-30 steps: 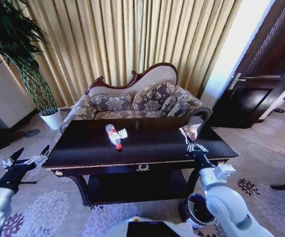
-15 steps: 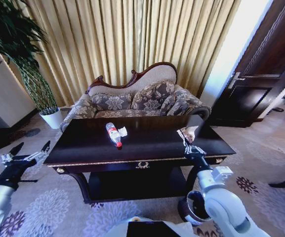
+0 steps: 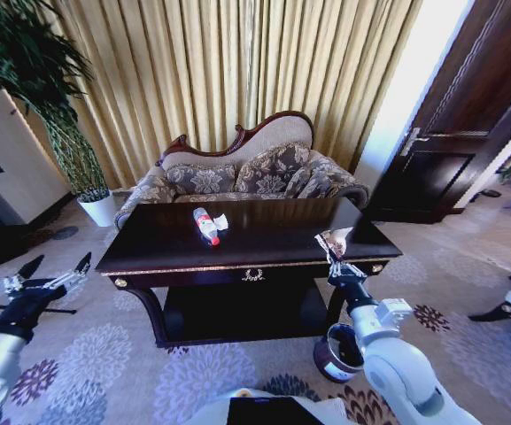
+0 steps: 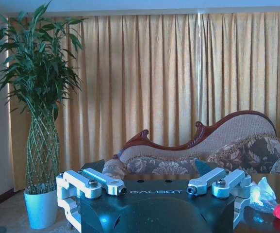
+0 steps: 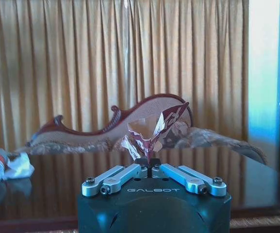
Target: Move to the front of the table and place the trash on the table into the trash bin.
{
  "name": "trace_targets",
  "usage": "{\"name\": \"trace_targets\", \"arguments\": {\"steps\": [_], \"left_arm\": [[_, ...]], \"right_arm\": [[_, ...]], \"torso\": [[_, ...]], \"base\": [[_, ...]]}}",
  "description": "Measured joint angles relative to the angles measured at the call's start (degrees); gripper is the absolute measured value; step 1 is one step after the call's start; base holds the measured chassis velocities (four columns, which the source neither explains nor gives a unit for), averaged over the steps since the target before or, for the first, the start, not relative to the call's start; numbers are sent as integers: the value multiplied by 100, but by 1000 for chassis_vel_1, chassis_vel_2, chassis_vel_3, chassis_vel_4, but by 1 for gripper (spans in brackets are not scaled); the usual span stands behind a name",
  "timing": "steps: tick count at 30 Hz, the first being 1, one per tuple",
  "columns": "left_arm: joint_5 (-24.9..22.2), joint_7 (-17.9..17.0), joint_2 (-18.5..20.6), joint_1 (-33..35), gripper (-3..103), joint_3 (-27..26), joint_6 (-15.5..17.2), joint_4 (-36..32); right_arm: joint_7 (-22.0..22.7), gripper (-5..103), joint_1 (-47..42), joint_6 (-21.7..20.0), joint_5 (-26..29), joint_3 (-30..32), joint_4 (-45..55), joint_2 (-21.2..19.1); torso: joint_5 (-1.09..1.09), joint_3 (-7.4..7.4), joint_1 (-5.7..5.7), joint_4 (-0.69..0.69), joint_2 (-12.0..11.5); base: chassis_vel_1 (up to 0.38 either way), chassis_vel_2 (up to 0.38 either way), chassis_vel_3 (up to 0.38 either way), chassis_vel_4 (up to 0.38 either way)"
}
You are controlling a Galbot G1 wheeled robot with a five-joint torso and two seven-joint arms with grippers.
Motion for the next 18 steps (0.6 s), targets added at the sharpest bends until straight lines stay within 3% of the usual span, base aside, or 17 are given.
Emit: {"name": "trace_targets", "arguments": {"steps": [6, 12, 18], "left_arm": [[15, 14, -34, 11, 100, -37, -12, -41], [13, 29, -65, -22, 100, -59, -15, -92], [16, 118, -124, 22, 100, -66, -24, -164]], "right_arm": [[83, 0, 139, -21, -5, 14, -1062, 37], [348, 0, 688, -234, 387, -215, -2794, 80], [93, 0, 1326, -199, 14, -538, -4580, 220]], "torso": [[1, 0, -1, -1, 1], [2, 2, 5, -2, -3], [0, 0, 2, 0, -1]], "base": [[30, -29, -29, 23], [0, 0, 0, 0], [0, 0, 0, 0]]}}
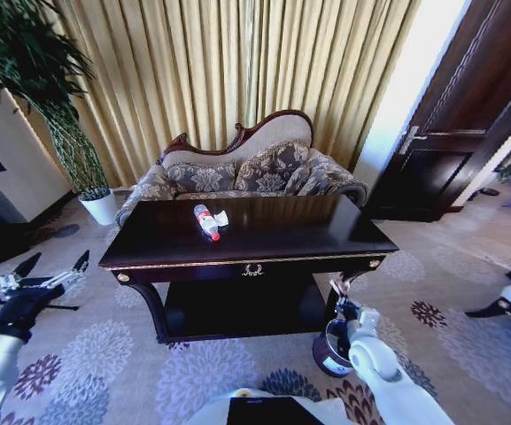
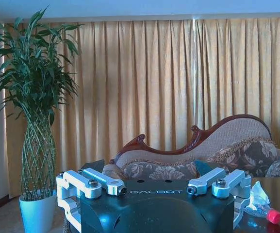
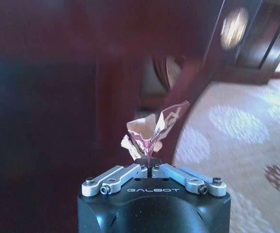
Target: Move to the front of the table and place the trash on the table into the trash bin.
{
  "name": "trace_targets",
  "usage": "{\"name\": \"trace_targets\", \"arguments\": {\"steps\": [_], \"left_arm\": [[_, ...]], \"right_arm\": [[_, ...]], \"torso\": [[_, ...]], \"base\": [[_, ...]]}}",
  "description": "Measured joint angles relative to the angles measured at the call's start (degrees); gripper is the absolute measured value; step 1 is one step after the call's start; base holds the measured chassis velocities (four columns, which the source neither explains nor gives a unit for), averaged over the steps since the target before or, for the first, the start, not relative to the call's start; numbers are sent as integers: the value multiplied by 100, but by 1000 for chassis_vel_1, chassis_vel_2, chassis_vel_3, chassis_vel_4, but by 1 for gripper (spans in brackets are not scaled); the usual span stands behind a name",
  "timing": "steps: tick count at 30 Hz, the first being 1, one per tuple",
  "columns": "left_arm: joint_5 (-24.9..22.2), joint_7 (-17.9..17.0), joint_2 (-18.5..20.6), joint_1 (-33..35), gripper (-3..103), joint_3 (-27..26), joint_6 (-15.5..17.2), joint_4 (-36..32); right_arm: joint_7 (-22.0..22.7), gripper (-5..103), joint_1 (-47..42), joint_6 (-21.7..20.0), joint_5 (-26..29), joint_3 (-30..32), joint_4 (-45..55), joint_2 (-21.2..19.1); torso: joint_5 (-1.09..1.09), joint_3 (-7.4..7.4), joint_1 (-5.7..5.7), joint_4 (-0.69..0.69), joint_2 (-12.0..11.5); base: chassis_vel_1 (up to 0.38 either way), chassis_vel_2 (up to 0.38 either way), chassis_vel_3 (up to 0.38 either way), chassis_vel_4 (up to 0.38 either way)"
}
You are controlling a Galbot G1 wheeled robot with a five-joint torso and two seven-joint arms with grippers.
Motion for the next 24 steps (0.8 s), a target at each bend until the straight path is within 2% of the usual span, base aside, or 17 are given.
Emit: {"name": "trace_targets", "arguments": {"steps": [2, 3, 6, 11, 15, 22, 24], "left_arm": [[46, 18, -3, 77, 100, -14, -86, -6], [46, 18, -3, 77, 100, -14, -86, -6], [64, 45, -21, 131, 100, -37, -121, -6], [68, 56, -71, 123, 100, -9, -129, -12], [70, 57, -79, 105, 100, 23, -130, -27], [70, 81, -49, 105, 100, 15, -128, -30], [70, 94, -57, 105, 100, 15, -124, -44]], "right_arm": [[-216, 0, 331, 124, -306, -95, -1035, 123], [-216, 0, 331, 124, -306, -95, -1035, 123], [-277, 0, 726, 316, -495, -139, -2056, 260], [-276, 0, 1124, 456, -707, -124, -3023, 374], [-280, 0, 1466, 816, -1309, -106, -3804, 417], [-232, -1, 1652, 836, -1376, -97, -3969, 436], [-197, 9, 1683, 825, -1373, -96, -3972, 435]], "torso": [[2, 1, 0, -1, 0], [2, 1, 0, -1, 0], [2, 1, 0, 0, 0], [1, 1, 0, 0, 0], [1, 1, 0, 0, 0], [1, 1, 0, 1, 0], [0, 0, 0, 0, 0]], "base": [[0, 0, 0, 0], [0, 0, 0, 0], [0, 0, 0, 0], [0, 0, 0, 0], [0, 0, 0, 0], [0, 0, 0, 0], [0, 0, 0, 0]]}}
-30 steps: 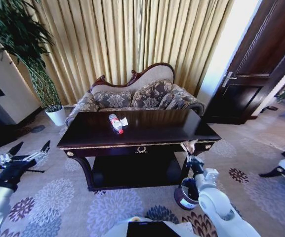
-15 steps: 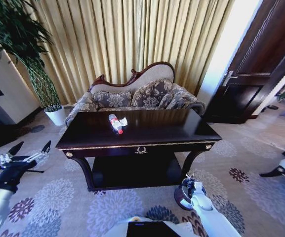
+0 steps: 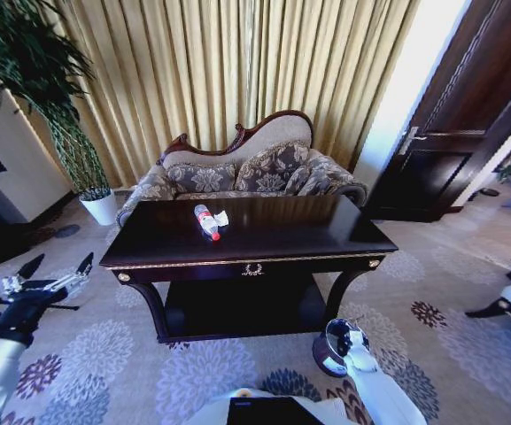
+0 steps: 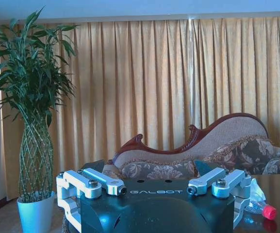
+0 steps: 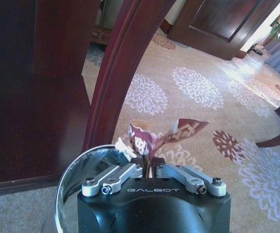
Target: Move to the front of the table and place the trash on the table into the trash bin.
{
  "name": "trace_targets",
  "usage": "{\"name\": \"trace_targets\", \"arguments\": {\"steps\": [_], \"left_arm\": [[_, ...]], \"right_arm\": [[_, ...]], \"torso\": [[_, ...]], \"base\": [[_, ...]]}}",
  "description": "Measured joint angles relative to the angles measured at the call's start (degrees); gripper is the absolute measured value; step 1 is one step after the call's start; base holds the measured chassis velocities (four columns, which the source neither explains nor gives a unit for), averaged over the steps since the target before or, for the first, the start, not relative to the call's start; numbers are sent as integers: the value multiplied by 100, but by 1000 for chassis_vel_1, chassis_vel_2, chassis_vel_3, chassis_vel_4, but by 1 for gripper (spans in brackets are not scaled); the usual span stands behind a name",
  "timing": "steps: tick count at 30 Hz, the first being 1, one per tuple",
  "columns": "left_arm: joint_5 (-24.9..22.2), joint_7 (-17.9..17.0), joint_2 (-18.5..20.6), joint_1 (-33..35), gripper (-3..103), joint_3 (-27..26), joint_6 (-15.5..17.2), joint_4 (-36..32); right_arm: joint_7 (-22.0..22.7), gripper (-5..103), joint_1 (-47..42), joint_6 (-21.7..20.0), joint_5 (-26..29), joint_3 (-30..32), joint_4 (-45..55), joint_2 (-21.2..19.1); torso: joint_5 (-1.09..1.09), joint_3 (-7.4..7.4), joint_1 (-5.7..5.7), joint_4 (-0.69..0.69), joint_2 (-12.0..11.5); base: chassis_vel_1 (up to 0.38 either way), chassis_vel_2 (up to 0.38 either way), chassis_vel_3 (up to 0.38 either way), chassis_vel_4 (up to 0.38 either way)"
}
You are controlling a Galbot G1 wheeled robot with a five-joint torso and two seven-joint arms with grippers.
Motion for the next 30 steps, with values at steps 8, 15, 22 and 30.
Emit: {"name": "trace_targets", "arguments": {"steps": [8, 15, 22, 30], "left_arm": [[-12, 12, 12, -21, 100, 1, 6, -41], [-22, 14, 6, -29, 100, 1, 11, -58], [-24, 25, -11, -7, 100, 2, 6, -34], [-42, 25, 10, 3, 100, -23, -13, -13]], "right_arm": [[26, 31, 6, 0, -59, 17, 43, -36], [30, 63, -11, 9, -67, 41, 78, -68], [30, 95, -41, 37, -46, 44, 75, -52], [30, 100, -40, 58, 43, 38, 47, -55]], "torso": [[0, 0, 0, -1, 0], [0, 0, 0, -1, 0], [0, 0, 0, 0, 0], [0, 0, 0, 0, 0]], "base": [[0, 0, 0, 0], [0, 0, 0, 0], [0, 0, 0, 0], [0, 0, 0, 0]]}}
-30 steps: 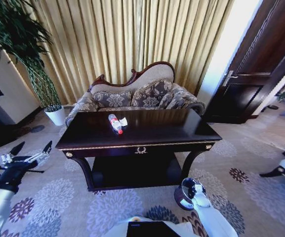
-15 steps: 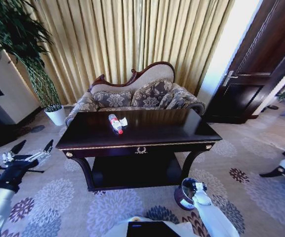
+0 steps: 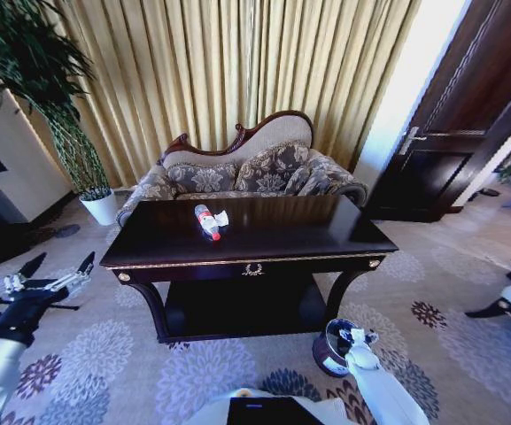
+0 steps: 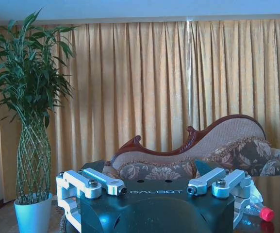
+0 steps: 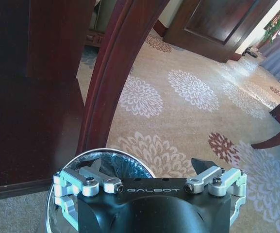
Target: Move to the front of the table and place the trash on the table into the trash bin.
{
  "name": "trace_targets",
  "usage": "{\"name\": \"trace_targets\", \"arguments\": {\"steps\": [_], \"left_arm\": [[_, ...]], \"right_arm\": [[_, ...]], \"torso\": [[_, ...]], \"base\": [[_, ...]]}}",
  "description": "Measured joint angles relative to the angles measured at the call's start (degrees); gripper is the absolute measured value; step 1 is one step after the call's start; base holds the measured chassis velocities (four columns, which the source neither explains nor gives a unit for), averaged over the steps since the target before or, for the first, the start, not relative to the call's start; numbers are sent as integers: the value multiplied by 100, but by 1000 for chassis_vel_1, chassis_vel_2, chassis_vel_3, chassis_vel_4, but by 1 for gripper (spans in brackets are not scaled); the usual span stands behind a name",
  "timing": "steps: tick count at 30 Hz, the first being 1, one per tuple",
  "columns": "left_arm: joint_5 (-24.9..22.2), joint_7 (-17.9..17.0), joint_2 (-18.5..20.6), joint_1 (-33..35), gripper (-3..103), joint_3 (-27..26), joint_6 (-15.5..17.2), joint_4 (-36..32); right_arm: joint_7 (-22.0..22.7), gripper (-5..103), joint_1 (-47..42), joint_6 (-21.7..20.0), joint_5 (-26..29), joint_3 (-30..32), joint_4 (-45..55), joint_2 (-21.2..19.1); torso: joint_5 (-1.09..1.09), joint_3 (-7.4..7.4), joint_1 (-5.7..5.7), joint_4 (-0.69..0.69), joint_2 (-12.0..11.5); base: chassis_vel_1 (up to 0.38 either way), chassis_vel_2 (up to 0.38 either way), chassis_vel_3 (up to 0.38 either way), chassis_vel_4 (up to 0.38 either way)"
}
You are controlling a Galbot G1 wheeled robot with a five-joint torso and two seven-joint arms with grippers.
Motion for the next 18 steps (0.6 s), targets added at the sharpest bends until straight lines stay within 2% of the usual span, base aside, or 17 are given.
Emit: {"name": "trace_targets", "arguments": {"steps": [4, 6, 8, 9, 11, 13, 14, 17, 18], "left_arm": [[-1, 0, -10, -9, 100, 9, -1, 0], [0, -1, -27, -28, 100, 30, -1, -1], [-1, -5, -50, -37, 100, 38, -1, -3], [-1, -5, -50, -37, 100, 38, -1, -3], [-4, -10, -66, -39, 100, 37, -2, -10], [-19, -19, -94, -41, 100, 34, -4, -41], [-19, -19, -94, -41, 100, 34, -4, -41], [-57, -23, -107, -40, 100, 17, -10, -76], [-66, -25, -109, -41, 100, 9, -12, -83]], "right_arm": [[6, 100, -23, 0, 93, 7, 27, 5], [-8, 100, -123, 10, 352, 29, 231, -6], [-212, 100, -436, 111, 1093, 56, 1078, -172], [-212, 100, -436, 111, 1093, 56, 1078, -172], [-489, 100, -727, 316, 1303, 134, 1871, -333], [-678, 100, -1042, 601, 1328, 248, 2632, -463], [-678, 100, -1042, 601, 1328, 248, 2632, -463], [-755, 100, -1398, 709, 1404, 471, 3602, -515], [-777, 100, -1680, 726, 1404, 657, 4286, -497]], "torso": [[0, 0, 0, 0, 0], [1, 0, 0, 0, 0], [1, 0, 0, -2, 0], [1, 0, 0, -2, 0], [-2, 0, 0, 2, 0], [-1, 0, 0, 0, 0], [-1, 0, 0, 0, 0], [-1, 0, 0, 0, 0], [-2, 0, 0, 1, 0]], "base": [[0, 0, 0, 0], [0, 0, 0, 0], [0, 0, 0, 0], [0, 0, 0, 0], [0, 0, 0, 0], [0, 0, 0, 0], [0, 0, 0, 0], [0, 0, 0, 0], [0, 0, 0, 0]]}}
